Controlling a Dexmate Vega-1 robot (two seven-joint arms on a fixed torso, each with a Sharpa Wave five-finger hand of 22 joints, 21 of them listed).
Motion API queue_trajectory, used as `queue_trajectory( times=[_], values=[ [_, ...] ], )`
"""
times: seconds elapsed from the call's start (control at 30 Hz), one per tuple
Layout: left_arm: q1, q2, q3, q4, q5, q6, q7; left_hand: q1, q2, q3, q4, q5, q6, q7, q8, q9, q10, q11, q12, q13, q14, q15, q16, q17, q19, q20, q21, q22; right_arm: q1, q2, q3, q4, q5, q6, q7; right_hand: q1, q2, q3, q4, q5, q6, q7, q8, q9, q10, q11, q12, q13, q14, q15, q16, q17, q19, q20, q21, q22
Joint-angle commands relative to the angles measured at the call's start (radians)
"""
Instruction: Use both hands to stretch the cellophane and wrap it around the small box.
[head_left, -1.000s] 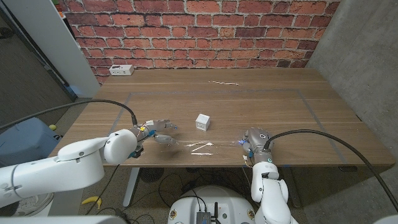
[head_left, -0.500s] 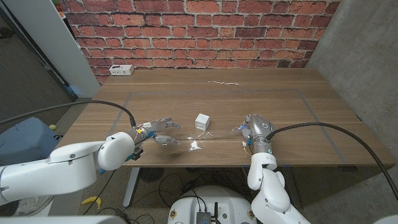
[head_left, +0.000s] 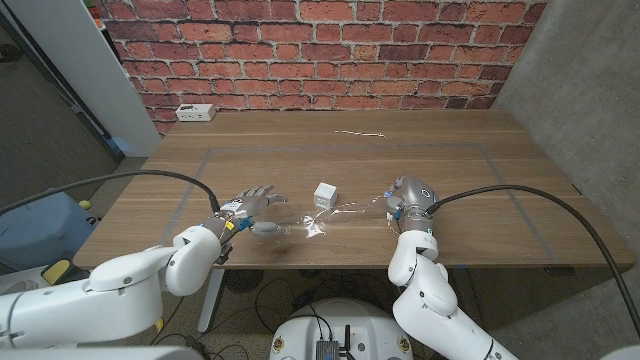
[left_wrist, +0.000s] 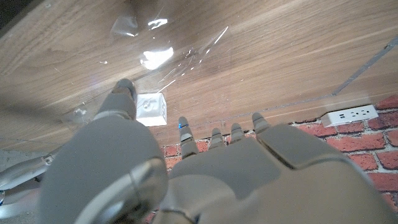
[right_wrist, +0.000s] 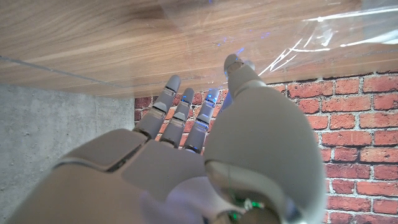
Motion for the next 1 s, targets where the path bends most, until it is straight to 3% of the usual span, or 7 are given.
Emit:
queue_trajectory(
  times=[0.03,0.3,0.4,0.47,0.67,0.83,1.0],
  values=[
    [-0.059,-0.112,0.141,0.04,0.259,0.071,-0.09,0.022,0.013,-0.013,0.01,-0.01,-0.192,0.038,-0.038,0.01,-0.084,0.02,-0.015,0.006,-0.091,0.019,-0.01,0.004,-0.039,0.0,-0.005,0.001,0.041,0.032,0.018,-0.036,0.215,-0.049,-0.101,0.01,-0.001,0.013,-0.001,-0.007,0.085,0.096,-0.003,0.005,0.015,0.001,0.005,0.003,0.017,-0.121,0.0,0.001,0.003,0.01,-0.004,0.002],
    [-0.086,-0.148,0.159,0.065,0.3,0.063,-0.179,0.005,0.009,-0.032,0.021,-0.012,-0.235,0.056,-0.03,0.004,-0.12,0.039,-0.018,0.008,-0.126,0.023,-0.014,0.005,-0.058,0.001,-0.009,0.001,0.047,0.094,0.085,-0.047,0.395,-0.009,-0.177,0.02,-0.002,0.028,-0.004,-0.017,0.092,0.112,-0.009,0.005,0.039,0.012,0.011,0.004,0.03,-0.111,-0.002,-0.003,-0.003,0.025,-0.01,0.002],
    [-0.091,-0.162,0.17,0.076,0.327,0.052,-0.193,-0.003,0.008,-0.038,0.026,-0.012,-0.22,0.034,-0.021,0.003,-0.125,0.037,-0.016,0.008,-0.132,0.025,-0.013,0.005,-0.066,0.0,-0.01,0.002,0.056,0.108,0.101,-0.042,0.453,0.008,-0.203,0.023,-0.001,0.036,-0.004,-0.023,0.092,0.117,-0.014,0.006,0.054,0.02,0.015,0.004,0.039,-0.103,-0.003,-0.005,-0.006,0.032,-0.013,0.003],
    [-0.092,-0.172,0.18,0.082,0.352,0.05,-0.2,-0.01,0.015,-0.046,0.032,-0.009,-0.209,-0.009,-0.013,0.002,-0.145,0.033,-0.016,0.009,-0.15,0.029,-0.012,0.006,-0.087,0.0,-0.013,0.003,0.068,0.115,0.099,-0.033,0.479,0.015,-0.227,0.025,0.0,0.04,-0.003,-0.026,0.094,0.121,-0.016,0.006,0.056,0.022,0.016,0.005,0.044,-0.099,-0.003,-0.006,-0.006,0.034,-0.014,0.003],
    [-0.087,-0.206,0.201,0.104,0.432,0.042,-0.206,-0.008,0.021,-0.046,0.032,-0.008,-0.201,-0.016,-0.008,0.004,-0.148,0.029,-0.015,0.009,-0.153,0.031,-0.011,0.006,-0.094,0.0,-0.014,0.003,0.113,0.119,0.083,-0.002,0.536,0.026,-0.285,0.027,0.0,0.048,-0.003,-0.032,0.097,0.124,-0.02,0.007,0.065,0.029,0.017,0.005,0.052,-0.094,-0.004,-0.008,-0.008,0.041,-0.017,0.003],
    [-0.098,-0.253,0.24,0.132,0.537,0.065,-0.24,0.012,0.046,-0.037,0.026,-0.01,-0.265,-0.012,-0.024,0.006,-0.152,0.03,-0.009,0.01,-0.15,0.028,-0.005,0.005,-0.095,-0.001,-0.008,0.004,0.13,0.116,0.086,0.01,0.587,0.062,-0.32,0.029,0.0,0.056,-0.002,-0.038,0.1,0.128,-0.024,0.007,0.075,0.032,0.021,0.007,0.065,-0.092,-0.004,-0.011,-0.005,0.044,-0.017,0.004],
    [-0.117,-0.296,0.269,0.16,0.626,0.091,-0.309,0.04,0.077,-0.023,0.015,-0.023,-0.368,0.028,-0.039,0.003,-0.153,0.038,-0.003,0.011,-0.145,0.03,-0.003,0.004,-0.091,0.0,-0.002,0.004,0.144,0.1,0.082,0.016,0.63,0.096,-0.342,0.028,0.001,0.062,-0.001,-0.043,0.103,0.13,-0.028,0.008,0.081,0.035,0.023,0.007,0.083,-0.093,-0.001,-0.012,-0.002,0.045,-0.017,0.004]
  ],
)
